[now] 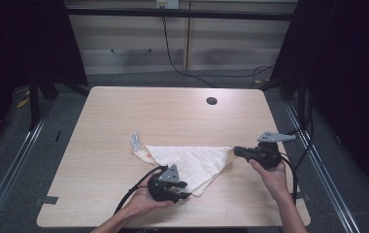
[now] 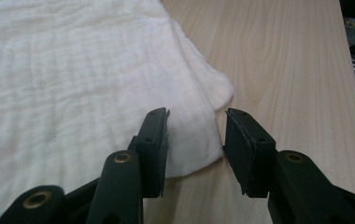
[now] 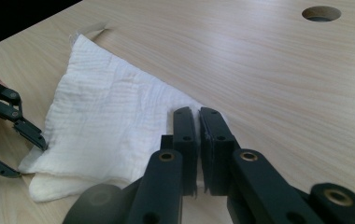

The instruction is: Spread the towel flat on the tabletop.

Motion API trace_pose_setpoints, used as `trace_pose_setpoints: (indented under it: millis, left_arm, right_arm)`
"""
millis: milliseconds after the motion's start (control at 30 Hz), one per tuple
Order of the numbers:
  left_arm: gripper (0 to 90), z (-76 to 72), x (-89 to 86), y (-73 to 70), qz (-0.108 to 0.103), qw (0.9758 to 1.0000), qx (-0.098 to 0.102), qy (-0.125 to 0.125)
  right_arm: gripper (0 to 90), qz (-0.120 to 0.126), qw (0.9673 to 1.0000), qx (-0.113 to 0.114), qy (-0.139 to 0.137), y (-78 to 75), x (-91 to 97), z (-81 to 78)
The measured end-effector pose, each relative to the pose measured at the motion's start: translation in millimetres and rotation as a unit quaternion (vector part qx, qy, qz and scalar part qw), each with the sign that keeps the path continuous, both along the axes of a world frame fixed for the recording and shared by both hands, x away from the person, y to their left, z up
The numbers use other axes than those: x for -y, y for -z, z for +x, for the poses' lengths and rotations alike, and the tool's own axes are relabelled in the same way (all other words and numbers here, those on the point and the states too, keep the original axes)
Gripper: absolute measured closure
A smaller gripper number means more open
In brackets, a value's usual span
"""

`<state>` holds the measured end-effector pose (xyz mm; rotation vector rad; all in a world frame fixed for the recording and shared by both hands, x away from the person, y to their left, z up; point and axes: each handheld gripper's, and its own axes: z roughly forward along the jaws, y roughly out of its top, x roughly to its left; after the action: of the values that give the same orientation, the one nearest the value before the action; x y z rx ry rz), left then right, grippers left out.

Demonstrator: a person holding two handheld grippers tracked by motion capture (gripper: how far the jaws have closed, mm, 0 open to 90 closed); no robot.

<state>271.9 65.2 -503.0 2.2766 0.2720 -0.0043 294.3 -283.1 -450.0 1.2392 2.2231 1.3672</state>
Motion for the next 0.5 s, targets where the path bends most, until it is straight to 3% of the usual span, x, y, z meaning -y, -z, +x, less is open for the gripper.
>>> trace_pose_setpoints:
  millis: [133,200,300,500]
  left_arm:
    - [65.1,-3.7,0.8,0.0,0.009,0.9996,0.025,-0.008]
    - [71.5,-2.1,-0.1,-1.0,0.011,0.9996,0.023,-0.011]
    - [82.4,4.0,-4.3,-0.7,0.002,0.9998,0.000,-0.018]
    - [85.8,11.7,-18.4,-13.4,-0.052,0.9974,-0.039,-0.031]
  right_arm:
    - [85.2,-0.001,1.0000,-0.002,-0.001,1.4,-0.7,0.6]
    - [85.2,-0.002,1.0000,-0.001,-0.002,1.4,-0.8,0.3]
    - [84.9,-0.003,1.0000,0.000,-0.001,1.1,-0.3,0.1]
    - [85.2,-0.003,1.0000,0.001,0.000,1.1,0.9,0.4]
